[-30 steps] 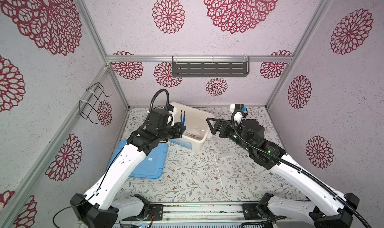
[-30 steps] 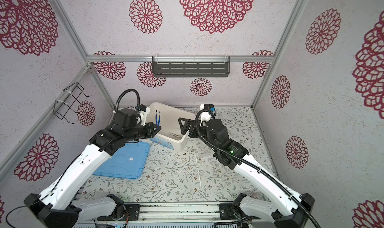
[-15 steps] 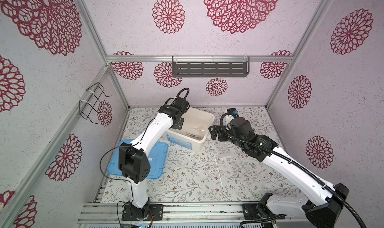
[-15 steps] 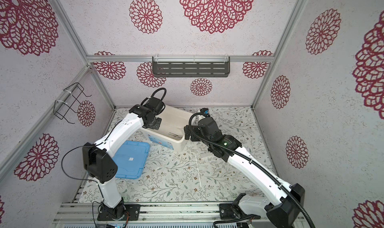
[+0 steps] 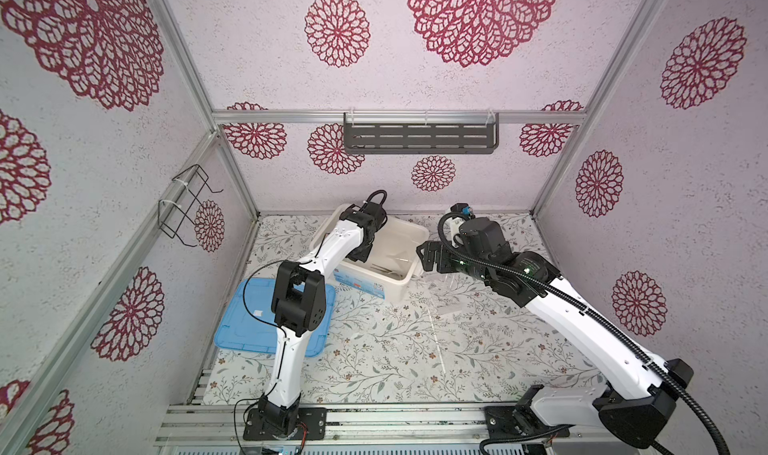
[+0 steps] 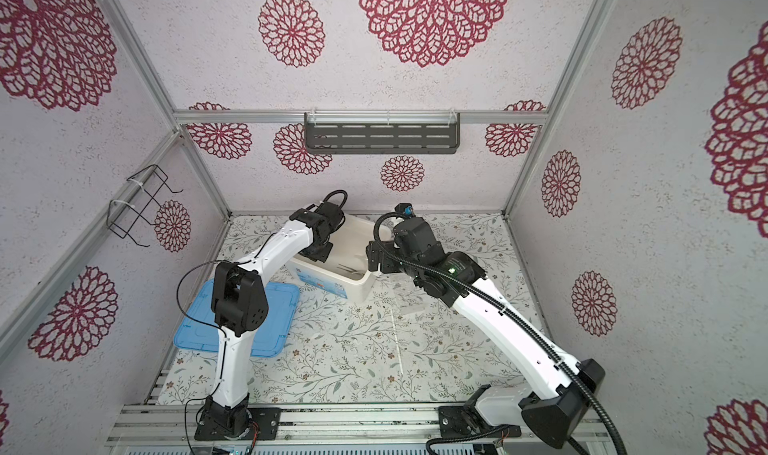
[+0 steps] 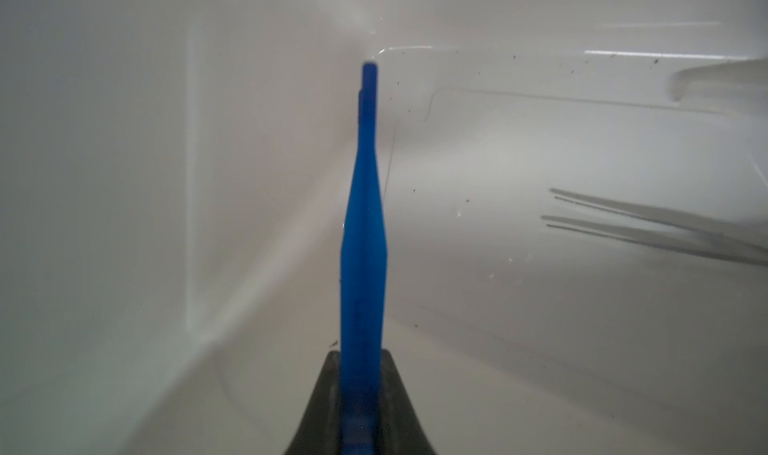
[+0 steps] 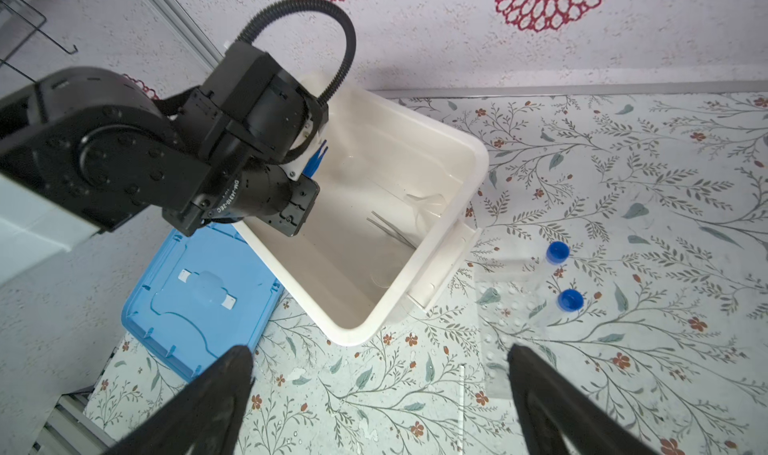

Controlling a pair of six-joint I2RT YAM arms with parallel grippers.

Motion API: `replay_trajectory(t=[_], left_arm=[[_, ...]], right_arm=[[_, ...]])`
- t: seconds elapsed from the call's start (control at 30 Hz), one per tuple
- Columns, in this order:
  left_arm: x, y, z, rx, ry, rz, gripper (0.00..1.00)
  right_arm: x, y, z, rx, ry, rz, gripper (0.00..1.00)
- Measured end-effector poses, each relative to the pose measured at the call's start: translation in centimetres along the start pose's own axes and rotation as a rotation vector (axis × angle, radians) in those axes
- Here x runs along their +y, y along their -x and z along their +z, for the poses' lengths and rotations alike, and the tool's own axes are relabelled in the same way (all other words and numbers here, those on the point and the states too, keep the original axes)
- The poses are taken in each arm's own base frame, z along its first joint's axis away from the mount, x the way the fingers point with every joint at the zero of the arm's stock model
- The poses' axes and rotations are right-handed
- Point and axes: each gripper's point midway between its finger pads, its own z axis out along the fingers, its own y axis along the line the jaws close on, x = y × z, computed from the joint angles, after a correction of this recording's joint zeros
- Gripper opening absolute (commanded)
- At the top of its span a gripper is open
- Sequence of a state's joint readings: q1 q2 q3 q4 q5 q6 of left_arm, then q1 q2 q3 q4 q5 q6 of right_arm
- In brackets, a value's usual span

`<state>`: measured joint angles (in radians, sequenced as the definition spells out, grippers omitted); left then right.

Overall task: Organize the chemistry lab equipment
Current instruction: 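Carry the blue tweezers into the white bin with the left gripper while right draws back, then open the left gripper to drop the tweezers while the right moves to the glass rod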

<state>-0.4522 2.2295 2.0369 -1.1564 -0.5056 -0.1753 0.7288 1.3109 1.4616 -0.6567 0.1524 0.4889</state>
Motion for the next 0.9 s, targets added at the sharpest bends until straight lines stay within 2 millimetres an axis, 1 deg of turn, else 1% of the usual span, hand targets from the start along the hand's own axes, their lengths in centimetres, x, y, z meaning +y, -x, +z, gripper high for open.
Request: replay_trajectory(t=[0.13, 0.23, 0.33, 0.37, 0.4, 0.43, 0.47, 0.6, 0.73, 0.83, 0.9], left_arm=[[-0.7, 0.5, 1.4, 0.006, 0.009, 0.003, 0.20], [-1.0, 0.3, 2.6, 0.024, 0.025, 0.020, 0.23], [-1.2, 0.3, 3.1, 0.030, 0.031, 0.042, 0.29], [-1.2, 0.3, 3.1, 0.028, 0.030, 0.050, 0.35], [-1.1, 0.5, 3.0, 0.025, 0.030, 0.054, 0.43], [-1.1, 0.9, 2.9, 0.018, 0.030, 0.057, 0.48], [-1.0, 1.2, 2.8, 0.009, 0.027, 0.055, 0.49], [-0.8, 2.1, 2.1, -0.019, 0.022, 0.053, 0.50], [-0.8, 2.1, 1.9, -0.020, 0.014, 0.056, 0.50], [-0.5, 2.3, 1.1, -0.027, 0.006, 0.051, 0.50], [0.0, 2.5, 0.0, -0.042, -0.002, 0.039, 0.50]], right_arm=[[-0.1, -0.2, 0.0, 0.008, -0.005, -0.006, 0.98], [-0.2, -0.1, -0.2, 0.001, -0.009, -0.024, 0.99], [-0.2, 0.0, -0.3, -0.004, -0.002, -0.036, 0.99], [0.0, 0.1, -0.3, -0.006, 0.018, -0.040, 0.99], [0.2, 0.0, -0.3, -0.002, 0.047, -0.042, 0.99], [0.4, 0.0, -0.4, 0.000, 0.067, -0.044, 0.99], [0.6, 0.0, -0.5, 0.002, 0.088, -0.045, 0.99], [1.5, 0.5, -0.9, 0.008, 0.171, -0.056, 0.99], [2.4, 0.9, -1.5, 0.022, 0.221, -0.067, 0.99], [2.6, 0.3, -1.4, 0.054, 0.231, -0.076, 0.97], [2.2, -0.6, -1.2, 0.089, 0.218, -0.086, 0.91]])
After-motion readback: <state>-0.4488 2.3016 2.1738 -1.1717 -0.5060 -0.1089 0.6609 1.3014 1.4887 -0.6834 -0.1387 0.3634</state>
